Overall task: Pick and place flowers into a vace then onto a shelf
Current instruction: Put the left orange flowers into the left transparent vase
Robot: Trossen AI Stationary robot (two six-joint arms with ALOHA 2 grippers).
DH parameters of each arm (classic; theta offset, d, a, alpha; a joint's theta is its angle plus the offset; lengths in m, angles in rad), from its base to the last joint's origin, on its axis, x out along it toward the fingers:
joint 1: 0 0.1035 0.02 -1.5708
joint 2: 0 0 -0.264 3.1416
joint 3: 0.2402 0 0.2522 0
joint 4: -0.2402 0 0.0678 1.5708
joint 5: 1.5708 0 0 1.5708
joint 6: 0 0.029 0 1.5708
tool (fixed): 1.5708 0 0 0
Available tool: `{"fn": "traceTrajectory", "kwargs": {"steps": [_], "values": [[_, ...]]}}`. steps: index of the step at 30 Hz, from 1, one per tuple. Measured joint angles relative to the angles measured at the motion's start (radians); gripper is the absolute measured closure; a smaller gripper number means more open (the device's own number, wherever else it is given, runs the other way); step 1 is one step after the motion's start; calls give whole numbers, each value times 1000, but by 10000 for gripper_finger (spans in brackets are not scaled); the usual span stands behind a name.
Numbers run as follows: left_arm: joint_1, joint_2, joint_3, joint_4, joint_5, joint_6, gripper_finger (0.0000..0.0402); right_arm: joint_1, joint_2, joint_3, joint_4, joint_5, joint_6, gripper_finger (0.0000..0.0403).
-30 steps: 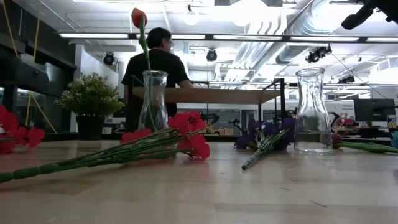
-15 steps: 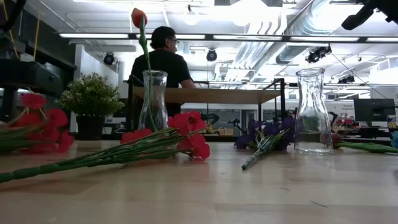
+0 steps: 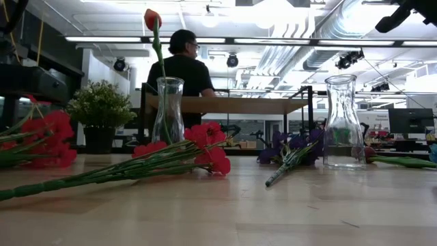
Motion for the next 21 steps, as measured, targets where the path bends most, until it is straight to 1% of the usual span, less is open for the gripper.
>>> {"fn": "traceTrajectory", "kwargs": {"steps": [10, 14, 21], "values": [[-1, 7, 50, -46, -6, 9, 364, 0, 0, 0, 0, 0, 0, 391], [-8, 8, 82, -72, -50, 18, 364, 0, 0, 0, 0, 1, -1, 391], [-15, 6, 124, -130, -56, 21, 364, 0, 0, 0, 0, 1, 0, 391]]}}
